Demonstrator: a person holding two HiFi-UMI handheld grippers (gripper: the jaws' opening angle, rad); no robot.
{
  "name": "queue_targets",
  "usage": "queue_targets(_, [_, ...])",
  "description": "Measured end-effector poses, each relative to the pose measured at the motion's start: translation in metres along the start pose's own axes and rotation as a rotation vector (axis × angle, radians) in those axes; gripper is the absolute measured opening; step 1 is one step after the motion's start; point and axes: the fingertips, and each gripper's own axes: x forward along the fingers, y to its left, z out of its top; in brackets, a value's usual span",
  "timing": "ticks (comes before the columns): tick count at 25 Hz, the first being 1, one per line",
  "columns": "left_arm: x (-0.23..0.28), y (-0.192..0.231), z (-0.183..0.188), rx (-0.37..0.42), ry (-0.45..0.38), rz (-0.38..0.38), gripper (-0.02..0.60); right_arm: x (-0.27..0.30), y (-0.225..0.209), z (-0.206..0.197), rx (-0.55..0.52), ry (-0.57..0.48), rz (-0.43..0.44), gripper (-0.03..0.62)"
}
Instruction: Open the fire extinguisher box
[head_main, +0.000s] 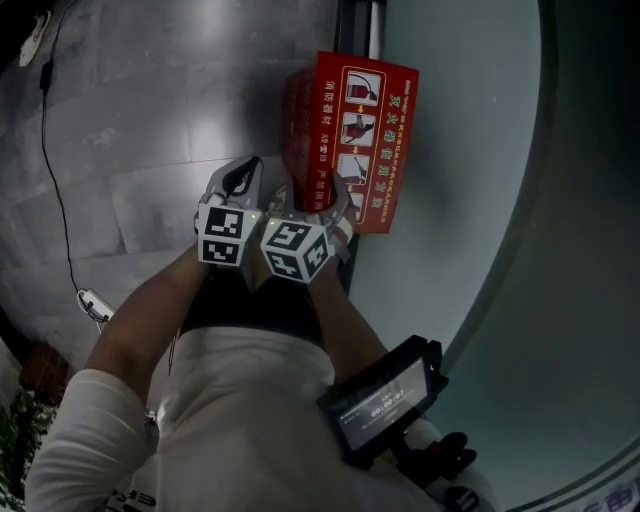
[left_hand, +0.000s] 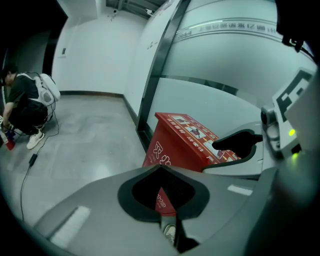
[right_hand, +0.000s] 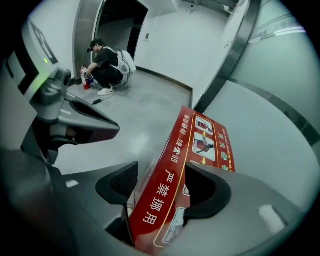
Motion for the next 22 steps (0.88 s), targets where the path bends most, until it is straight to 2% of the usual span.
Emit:
queue_targets(2, [-0.003,0.009,-0.003,-0.007,0.000,0.002,0.002,0.010,0.004,-0.006,-0.025,0.046,-0.030,0.353])
queue_targets(4, [-0.005,0.017,-0.005,-0.010,0.000,0.002,0.002,0.020,0.005,-0.013,-0.048,0.087,-0.063,0.370])
queue_targets(7, [-0.007,0.026,-0.005,-0.017,-0.006,0.000,0.002,0.025,-0.001,-0.017,-0.101,0.121,-0.133,0.366])
queue_targets(9, [-0.008,0.031,-0.004,-0.025,-0.008,-0.001,0.002,0.025,-0.004,-0.017,-0.138,0.137,-0.182,0.330])
queue_targets(11, [-0.011,0.037,-0.002,-0.026,-0.013,-0.003,0.002,0.024,-0.004,-0.016,-0.151,0.149,-0.208,0.324])
queue_targets(15, [-0.021,0.048,0.007,-0.033,-0.022,-0.014,0.002,0.013,0.000,-0.004,-0.148,0.173,-0.214,0.307])
queue_targets(22, [-0.020,0.044,0.011,-0.019,-0.030,-0.042,0.002,0.006,0.000,-0.002,-0.124,0.183,-0.166,0.301])
